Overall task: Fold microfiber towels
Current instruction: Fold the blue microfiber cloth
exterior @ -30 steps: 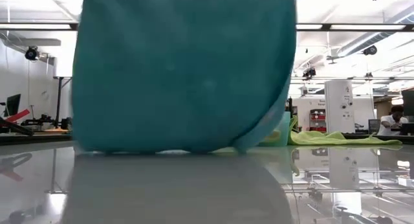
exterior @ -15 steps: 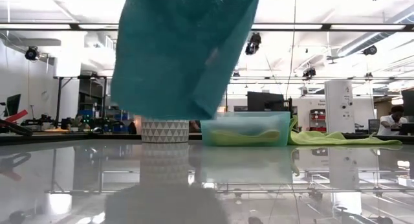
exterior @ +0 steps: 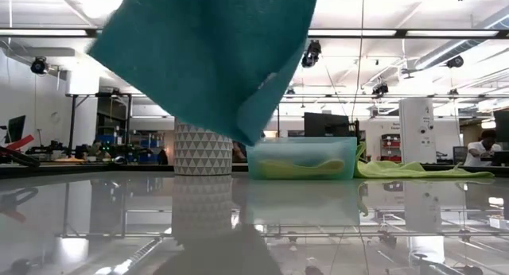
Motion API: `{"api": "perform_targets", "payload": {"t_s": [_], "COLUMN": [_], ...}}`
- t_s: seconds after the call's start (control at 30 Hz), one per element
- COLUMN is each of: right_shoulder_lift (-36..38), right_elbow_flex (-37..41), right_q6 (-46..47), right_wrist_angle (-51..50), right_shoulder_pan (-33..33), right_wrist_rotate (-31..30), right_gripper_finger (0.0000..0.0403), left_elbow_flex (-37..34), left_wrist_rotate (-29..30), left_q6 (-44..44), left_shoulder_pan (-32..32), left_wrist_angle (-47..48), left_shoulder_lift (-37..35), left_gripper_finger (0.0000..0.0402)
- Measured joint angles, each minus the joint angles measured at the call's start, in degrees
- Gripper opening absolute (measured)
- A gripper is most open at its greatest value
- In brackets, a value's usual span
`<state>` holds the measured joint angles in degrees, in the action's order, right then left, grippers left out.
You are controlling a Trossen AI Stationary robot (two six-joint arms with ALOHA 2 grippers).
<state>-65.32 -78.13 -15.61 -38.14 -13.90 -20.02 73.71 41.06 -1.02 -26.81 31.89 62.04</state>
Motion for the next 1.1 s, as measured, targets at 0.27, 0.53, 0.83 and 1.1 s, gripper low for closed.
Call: {"api": "perform_targets", "payload": {"t_s": [0.27,0.53,0.83,1.1], "right_shoulder_lift": [-0.5,-0.4,-0.5,-0.6], "right_elbow_flex": [1.4,4.8,18.0,33.6], "right_q6": [-0.2,6.5,22.2,33.7], "right_wrist_angle": [1.3,0.9,9.1,28.9], "right_shoulder_pan": [5.5,6.0,-0.8,-7.0], "right_wrist_rotate": [-2.7,18.4,28.3,32.7], "right_gripper_finger": [0.0008,0.0008,0.0008,0.0008], "left_elbow_flex": [-0.1,-5.3,-17.7,-25.7], "left_wrist_rotate": [6.2,-15.4,-28.6,-38.3], "left_q6": [-3.1,-5.8,-19.1,-27.8], "left_shoulder_pan": [1.4,0.8,-4.8,-7.1], "left_wrist_angle": [12.8,14.3,3.7,-13.1], "left_shoulder_lift": [-0.3,0.1,5.0,13.4], "left_gripper_finger": [0.0000,0.0000,0.0000,0.0000]}}
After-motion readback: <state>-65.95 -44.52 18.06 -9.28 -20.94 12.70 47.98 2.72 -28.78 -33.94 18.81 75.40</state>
